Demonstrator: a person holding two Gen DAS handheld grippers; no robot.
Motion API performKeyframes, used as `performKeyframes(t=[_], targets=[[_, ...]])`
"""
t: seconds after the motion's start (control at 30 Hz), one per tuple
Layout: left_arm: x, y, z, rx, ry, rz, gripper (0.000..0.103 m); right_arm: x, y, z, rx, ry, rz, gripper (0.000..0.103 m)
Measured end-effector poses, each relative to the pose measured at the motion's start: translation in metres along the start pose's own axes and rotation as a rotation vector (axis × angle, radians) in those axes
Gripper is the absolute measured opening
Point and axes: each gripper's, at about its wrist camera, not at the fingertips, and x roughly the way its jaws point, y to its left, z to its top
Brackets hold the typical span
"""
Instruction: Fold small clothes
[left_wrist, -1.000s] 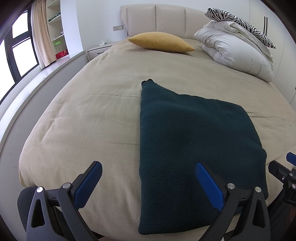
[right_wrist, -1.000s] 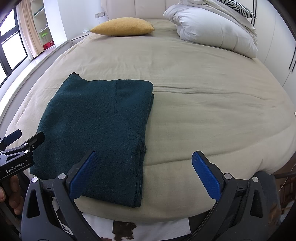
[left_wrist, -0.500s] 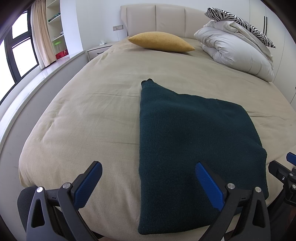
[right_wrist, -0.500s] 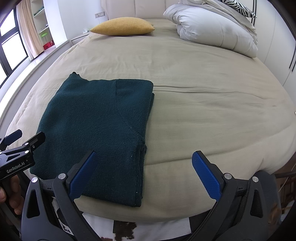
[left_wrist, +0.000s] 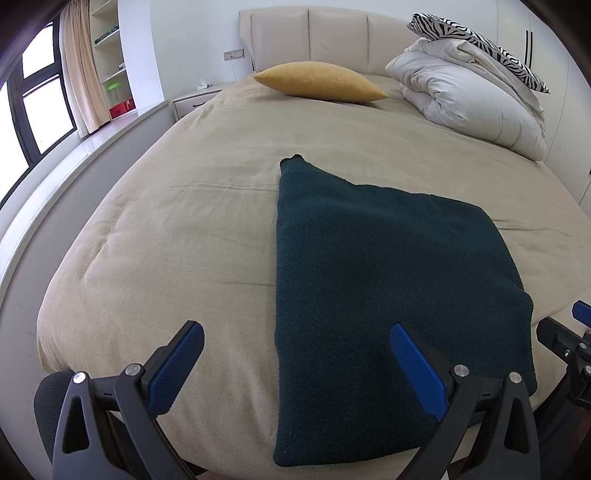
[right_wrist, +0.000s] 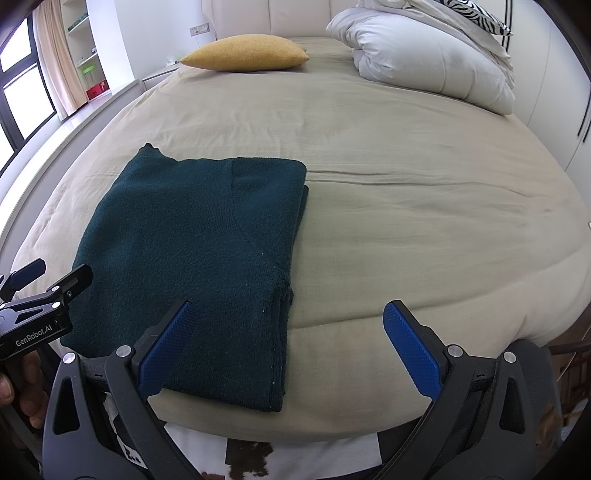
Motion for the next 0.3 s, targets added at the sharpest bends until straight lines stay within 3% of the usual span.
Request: performKeyframes(t=[0.3], targets=[[-0.0008, 0.0030, -0.0034, 0.010, -0.013, -0.005, 0.103, -0.0005, 0.0021, -0.0011, 0.000, 0.002, 0.001, 0.103]])
